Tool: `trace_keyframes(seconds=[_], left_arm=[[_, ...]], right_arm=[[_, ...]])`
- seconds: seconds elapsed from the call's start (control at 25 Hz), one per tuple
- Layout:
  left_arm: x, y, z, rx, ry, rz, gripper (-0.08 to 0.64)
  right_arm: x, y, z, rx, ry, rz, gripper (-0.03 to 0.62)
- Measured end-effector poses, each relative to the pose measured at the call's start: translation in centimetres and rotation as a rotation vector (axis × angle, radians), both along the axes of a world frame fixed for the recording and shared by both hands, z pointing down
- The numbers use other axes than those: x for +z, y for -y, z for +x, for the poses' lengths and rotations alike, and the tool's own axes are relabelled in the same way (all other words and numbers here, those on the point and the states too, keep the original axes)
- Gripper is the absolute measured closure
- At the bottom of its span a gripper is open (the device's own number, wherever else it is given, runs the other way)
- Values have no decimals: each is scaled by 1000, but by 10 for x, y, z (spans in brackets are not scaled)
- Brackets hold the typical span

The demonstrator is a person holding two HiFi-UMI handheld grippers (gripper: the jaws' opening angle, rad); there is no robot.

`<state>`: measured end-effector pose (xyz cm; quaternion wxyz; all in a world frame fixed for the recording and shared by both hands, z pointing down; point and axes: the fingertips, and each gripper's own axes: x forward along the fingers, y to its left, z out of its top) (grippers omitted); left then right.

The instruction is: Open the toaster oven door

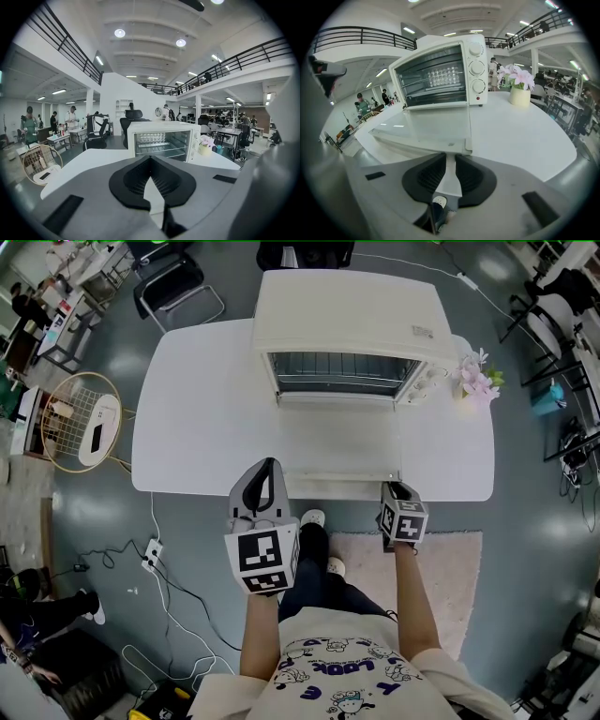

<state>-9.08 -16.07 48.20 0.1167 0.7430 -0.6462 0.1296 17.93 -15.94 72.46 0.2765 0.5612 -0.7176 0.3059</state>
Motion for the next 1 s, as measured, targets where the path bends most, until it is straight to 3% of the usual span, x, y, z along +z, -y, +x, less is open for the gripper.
trace_keyframes(seconds=[0.2, 0.68, 1.0], left_arm=[[-3, -1, 0, -8, 0, 4, 557], [-17, -8, -1, -21, -12, 26, 557], [-36, -12, 1, -17, -17, 65, 557]], right_arm=[[-1, -2, 2, -13, -74, 8, 529], [-17, -20, 9, 64, -6, 8, 529], [-86, -7, 5, 57, 15, 148, 529]])
